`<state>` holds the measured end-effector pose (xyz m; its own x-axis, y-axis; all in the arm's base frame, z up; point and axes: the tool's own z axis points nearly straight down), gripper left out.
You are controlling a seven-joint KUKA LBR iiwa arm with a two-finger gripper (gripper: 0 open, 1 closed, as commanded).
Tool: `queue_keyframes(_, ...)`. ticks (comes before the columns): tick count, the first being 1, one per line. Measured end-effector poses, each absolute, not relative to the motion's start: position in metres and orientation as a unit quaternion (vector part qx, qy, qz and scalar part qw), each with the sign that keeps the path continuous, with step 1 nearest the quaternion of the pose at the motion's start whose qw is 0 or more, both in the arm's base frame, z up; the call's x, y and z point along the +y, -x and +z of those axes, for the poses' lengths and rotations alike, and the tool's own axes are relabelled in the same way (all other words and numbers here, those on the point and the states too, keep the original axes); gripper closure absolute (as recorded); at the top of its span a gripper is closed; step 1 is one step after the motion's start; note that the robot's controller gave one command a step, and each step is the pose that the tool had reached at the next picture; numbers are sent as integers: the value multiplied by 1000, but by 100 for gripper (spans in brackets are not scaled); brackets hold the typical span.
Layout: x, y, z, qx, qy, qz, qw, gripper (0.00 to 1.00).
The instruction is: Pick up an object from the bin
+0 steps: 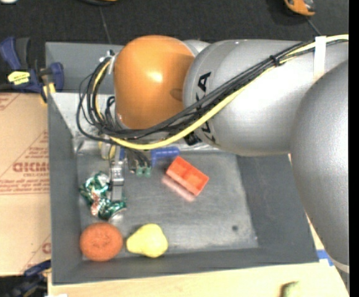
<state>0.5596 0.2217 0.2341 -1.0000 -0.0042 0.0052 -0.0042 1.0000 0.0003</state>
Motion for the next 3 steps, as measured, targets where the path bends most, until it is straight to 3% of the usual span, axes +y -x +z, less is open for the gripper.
queue_keyframes(1, 220, -562, 239, -1000, 0, -1, -1, 0)
queue_keyframes(2, 219, -557, 150, -1000, 24, -2, -3, 0)
queue_keyframes(3, 219, -550, 117, -998, 55, -2, -2, 0)
